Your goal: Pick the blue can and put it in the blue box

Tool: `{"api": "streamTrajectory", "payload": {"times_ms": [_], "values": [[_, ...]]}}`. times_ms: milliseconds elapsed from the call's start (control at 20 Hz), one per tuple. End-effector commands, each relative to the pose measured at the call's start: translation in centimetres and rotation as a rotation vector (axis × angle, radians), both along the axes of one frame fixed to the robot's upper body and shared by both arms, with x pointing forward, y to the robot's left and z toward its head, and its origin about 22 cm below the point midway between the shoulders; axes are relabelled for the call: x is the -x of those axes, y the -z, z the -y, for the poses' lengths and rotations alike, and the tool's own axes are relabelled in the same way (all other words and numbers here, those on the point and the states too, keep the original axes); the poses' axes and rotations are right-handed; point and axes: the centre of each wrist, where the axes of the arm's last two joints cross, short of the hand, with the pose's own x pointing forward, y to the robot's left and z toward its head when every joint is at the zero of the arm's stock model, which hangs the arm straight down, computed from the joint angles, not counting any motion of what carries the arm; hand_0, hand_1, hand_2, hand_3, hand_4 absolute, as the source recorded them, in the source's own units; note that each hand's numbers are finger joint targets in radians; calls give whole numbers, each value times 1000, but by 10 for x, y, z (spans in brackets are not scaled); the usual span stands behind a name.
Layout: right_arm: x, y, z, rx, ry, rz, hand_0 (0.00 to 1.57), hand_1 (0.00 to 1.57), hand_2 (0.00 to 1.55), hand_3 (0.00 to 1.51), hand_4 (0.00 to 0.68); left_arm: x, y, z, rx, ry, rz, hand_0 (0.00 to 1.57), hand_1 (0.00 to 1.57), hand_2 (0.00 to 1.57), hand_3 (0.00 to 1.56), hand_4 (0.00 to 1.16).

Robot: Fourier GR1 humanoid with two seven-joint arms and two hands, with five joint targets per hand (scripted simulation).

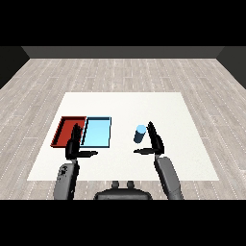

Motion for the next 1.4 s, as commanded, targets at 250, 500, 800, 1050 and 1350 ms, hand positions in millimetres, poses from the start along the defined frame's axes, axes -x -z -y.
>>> {"api": "streamTrajectory", "payload": {"times_ms": [250,500,800,1050,1350], "values": [[-3,-5,-19,-33,-26,38,0,0,0,0,0,9,26,-4,17,-11,25,0,0,0,0,0],[-18,-3,11,-21,-6,29,0,0,0,0,0,7,17,-6,-18,-5,40,0,0,0,0,0],[-10,20,32,-22,16,8,0,0,0,0,0,11,7,12,-6,-20,31,0,0,0,0,0],[-30,10,24,-57,28,-32,0,0,0,0,0,-10,9,-1,-36,-30,32,0,0,0,0,0],[-44,24,18,-70,66,-106,0,0,0,0,0,7,-3,2,-5,-21,29,0,0,0,0,0]]}}
